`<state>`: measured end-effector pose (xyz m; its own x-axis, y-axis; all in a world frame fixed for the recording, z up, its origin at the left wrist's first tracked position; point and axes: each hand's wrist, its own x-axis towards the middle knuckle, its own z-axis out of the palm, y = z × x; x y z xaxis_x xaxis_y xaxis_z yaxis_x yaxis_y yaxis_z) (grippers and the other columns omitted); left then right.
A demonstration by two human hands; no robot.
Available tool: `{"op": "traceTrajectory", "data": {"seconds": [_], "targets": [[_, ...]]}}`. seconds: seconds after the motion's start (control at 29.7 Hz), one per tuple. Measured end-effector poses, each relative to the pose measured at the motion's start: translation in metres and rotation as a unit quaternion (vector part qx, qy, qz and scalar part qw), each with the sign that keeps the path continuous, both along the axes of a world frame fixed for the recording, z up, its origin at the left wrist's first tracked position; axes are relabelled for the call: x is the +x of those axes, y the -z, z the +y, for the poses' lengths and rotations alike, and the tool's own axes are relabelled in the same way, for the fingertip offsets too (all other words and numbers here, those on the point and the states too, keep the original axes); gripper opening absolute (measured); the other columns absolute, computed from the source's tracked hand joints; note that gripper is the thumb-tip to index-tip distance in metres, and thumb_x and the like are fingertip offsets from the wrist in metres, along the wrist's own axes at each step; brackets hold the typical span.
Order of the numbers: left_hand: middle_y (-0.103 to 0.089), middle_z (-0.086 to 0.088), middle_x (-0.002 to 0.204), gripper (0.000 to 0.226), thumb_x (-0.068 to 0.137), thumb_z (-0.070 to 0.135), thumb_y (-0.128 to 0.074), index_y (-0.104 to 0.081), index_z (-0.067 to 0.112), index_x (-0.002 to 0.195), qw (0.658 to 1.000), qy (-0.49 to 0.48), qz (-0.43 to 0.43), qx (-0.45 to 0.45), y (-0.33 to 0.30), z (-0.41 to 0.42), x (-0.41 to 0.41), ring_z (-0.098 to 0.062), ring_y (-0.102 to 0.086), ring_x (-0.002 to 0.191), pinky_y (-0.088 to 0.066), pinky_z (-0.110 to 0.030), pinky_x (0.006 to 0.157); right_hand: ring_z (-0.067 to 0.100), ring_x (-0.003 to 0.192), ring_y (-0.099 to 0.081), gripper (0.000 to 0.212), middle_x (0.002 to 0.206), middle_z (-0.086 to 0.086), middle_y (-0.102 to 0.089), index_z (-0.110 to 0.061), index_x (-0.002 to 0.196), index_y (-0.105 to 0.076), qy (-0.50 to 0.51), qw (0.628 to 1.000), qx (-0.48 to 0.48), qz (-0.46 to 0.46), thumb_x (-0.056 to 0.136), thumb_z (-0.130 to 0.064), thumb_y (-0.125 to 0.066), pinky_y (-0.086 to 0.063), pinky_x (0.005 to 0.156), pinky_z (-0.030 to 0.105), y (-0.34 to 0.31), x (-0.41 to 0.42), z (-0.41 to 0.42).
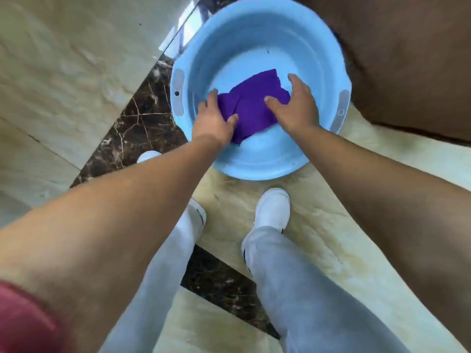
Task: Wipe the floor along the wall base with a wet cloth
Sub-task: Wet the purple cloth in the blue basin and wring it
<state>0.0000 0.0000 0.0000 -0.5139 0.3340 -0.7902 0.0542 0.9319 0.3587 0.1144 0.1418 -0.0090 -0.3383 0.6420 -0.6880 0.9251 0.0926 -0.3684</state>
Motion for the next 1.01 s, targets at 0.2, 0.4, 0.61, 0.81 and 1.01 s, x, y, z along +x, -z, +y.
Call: {"op": "traceTrajectory", "data": {"seconds": [0.2, 0.4, 0.61, 0.81, 1.01], "targets": [[-0.031, -0.011, 0.152, 0.069, 0.091, 0.026, -0.067, -0.033, 0.024, 0.152, 0.999, 0.029, 0.001, -0.043, 0.057, 0.020, 0.003, -0.033, -0.057, 0.118, -0.041, -0.033, 0.102, 0.027, 0.134, -0.044, 0.078, 0.151, 0.005, -0.041, -0.021, 0.151, -0.035, -0.010, 0.998, 0.026, -0.064, 0.086, -0.046, -0.070, -0.039, 0.106, 0.036, 0.051, -0.009, -0.002], [-0.059, 0.004, 0.111, 0.047, 0.090, 0.015, -0.065, -0.055, 0.021, 0.136, 0.994, -0.104, -0.039, 0.003, 0.041, 0.015, 0.005, -0.015, -0.060, 0.100, -0.043, -0.017, 0.090, 0.017, 0.110, -0.063, 0.061, 0.131, -0.003, -0.060, -0.024, 0.139, -0.051, 0.100, 0.990, -0.061, -0.079, 0.082, -0.020, -0.071, -0.050, 0.087, 0.024, 0.042, -0.012, -0.008], [-0.069, -0.017, 0.118, 0.064, 0.089, 0.017, -0.067, -0.044, 0.032, 0.146, 0.975, -0.165, -0.091, 0.118, -0.036, -0.007, -0.012, -0.027, -0.069, 0.102, -0.054, -0.041, 0.099, 0.018, 0.104, -0.065, 0.067, 0.118, -0.004, -0.067, -0.033, 0.143, -0.049, 0.119, 0.992, -0.048, 0.005, 0.083, -0.013, -0.068, -0.049, 0.087, 0.021, -0.045, -0.013, -0.013], [-0.066, -0.008, 0.124, 0.052, 0.096, 0.005, -0.064, -0.048, 0.021, 0.143, 0.870, -0.420, -0.182, 0.185, -0.163, -0.006, -0.070, -0.016, -0.069, 0.081, -0.060, -0.031, 0.057, 0.017, 0.116, -0.060, 0.074, 0.130, -0.005, -0.061, -0.032, 0.152, -0.038, 0.103, 0.988, -0.024, 0.112, 0.088, -0.009, -0.068, -0.038, 0.088, 0.013, -0.175, -0.054, -0.006], [-0.072, -0.010, 0.094, 0.058, 0.097, 0.002, -0.060, -0.043, 0.025, 0.147, 0.821, -0.476, -0.193, 0.250, -0.263, -0.017, -0.160, -0.013, -0.068, 0.061, -0.058, -0.031, 0.052, 0.008, 0.132, -0.046, 0.074, 0.150, -0.010, -0.048, -0.029, 0.152, -0.039, 0.042, 0.980, 0.021, 0.192, 0.087, -0.003, -0.063, -0.025, 0.093, -0.004, -0.294, -0.148, -0.005]]}}
